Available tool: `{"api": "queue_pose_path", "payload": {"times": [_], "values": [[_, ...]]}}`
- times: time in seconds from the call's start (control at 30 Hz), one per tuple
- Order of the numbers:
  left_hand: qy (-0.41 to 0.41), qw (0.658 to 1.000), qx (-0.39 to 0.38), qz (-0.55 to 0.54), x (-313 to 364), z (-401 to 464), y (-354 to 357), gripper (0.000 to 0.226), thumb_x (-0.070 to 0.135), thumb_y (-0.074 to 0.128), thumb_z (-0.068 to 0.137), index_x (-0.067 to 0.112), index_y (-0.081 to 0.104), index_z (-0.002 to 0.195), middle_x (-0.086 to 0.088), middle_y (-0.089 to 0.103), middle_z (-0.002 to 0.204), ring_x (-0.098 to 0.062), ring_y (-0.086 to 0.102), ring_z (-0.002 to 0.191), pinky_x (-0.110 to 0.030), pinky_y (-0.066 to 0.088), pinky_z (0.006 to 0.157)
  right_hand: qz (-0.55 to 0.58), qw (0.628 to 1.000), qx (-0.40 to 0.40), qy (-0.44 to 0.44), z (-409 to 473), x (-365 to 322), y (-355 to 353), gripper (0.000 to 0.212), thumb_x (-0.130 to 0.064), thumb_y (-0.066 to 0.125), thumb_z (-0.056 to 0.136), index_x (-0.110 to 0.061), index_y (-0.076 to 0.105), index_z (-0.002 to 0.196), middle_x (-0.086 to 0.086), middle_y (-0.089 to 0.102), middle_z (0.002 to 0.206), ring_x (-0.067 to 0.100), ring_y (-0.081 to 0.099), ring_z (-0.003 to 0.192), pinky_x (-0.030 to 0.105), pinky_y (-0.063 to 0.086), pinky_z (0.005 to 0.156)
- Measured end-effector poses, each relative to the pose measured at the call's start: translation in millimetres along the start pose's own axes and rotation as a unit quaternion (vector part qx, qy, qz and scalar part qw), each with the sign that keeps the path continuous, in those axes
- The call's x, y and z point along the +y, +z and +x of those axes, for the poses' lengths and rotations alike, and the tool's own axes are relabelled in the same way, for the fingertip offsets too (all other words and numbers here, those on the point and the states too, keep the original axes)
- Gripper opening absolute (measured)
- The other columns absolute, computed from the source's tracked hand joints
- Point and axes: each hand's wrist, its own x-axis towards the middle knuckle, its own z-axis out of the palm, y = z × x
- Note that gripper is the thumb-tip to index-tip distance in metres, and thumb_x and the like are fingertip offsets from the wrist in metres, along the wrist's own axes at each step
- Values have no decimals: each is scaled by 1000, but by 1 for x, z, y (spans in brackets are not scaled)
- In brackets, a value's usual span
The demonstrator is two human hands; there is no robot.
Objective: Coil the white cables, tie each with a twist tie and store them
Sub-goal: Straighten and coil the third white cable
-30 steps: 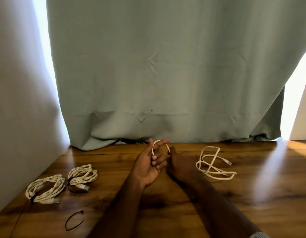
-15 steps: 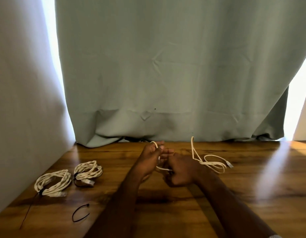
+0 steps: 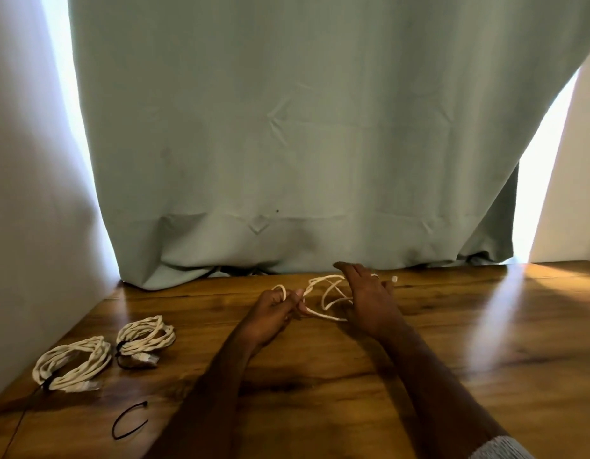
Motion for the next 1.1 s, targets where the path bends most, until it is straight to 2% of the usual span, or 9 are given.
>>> {"api": "queue_pose_path", "payload": {"times": [0.23,0.43,0.57,0.67,0.73,0.83,0.9,1.0,1.1], "values": [[19,998,27,-46,-11,3,-6,34,28,50,103,14,77,88,0,40,56,-12,31,48,-23,24,46,-7,995,-64,72,-3,25,8,32,-50,54,96,-31,63,120,6,58,114,27,59,105,37,52,86],[47,991,58,112,-16,9,0,24,29,51,103,26,75,103,7,57,69,-7,51,65,-23,39,61,180,945,205,179,9,21,-8,31,-31,62,99,-5,76,88,10,74,77,27,70,72,29,36,58],[83,982,8,172,-10,8,14,22,27,54,101,26,76,105,19,67,86,5,60,81,-12,39,67,265,897,352,38,7,5,-12,14,-12,68,94,-9,76,105,2,76,87,11,71,74,30,59,73],[106,976,-30,189,-6,5,29,22,26,54,102,30,75,100,25,61,72,9,55,71,-11,37,64,213,928,300,-61,10,-12,-4,26,-3,64,89,-13,77,109,0,76,103,12,71,89,23,55,85],[102,978,-31,180,-6,5,33,21,27,53,102,31,73,97,18,62,77,3,55,73,-14,40,65,167,963,199,-70,10,-17,3,35,-25,57,88,-22,73,120,0,76,107,17,71,95,33,54,87],[83,990,-24,116,-5,5,31,21,26,53,102,25,74,99,7,65,79,-3,54,68,-15,44,59,118,991,15,-58,7,-10,4,83,-68,48,77,-46,28,155,-3,69,128,19,66,113,44,49,97],[70,996,-26,45,-4,5,30,25,24,50,104,18,73,100,4,57,66,-6,45,55,-20,36,50,81,995,-13,-57,6,-5,4,94,-62,63,82,-55,3,155,-3,67,132,21,66,114,48,50,97],[32,999,1,-37,-2,8,29,29,23,43,106,8,66,99,-4,51,65,-10,38,49,-24,28,46,92,977,186,-45,10,1,1,75,-23,67,92,-33,30,157,1,74,111,21,71,93,40,57,88],[-1,992,28,-124,4,10,30,28,28,41,106,7,60,103,-1,49,63,-11,34,45,-25,22,47,92,952,285,-70,7,-3,-8,28,-31,72,89,-22,67,115,-1,74,81,20,70,70,30,55,65]]}}
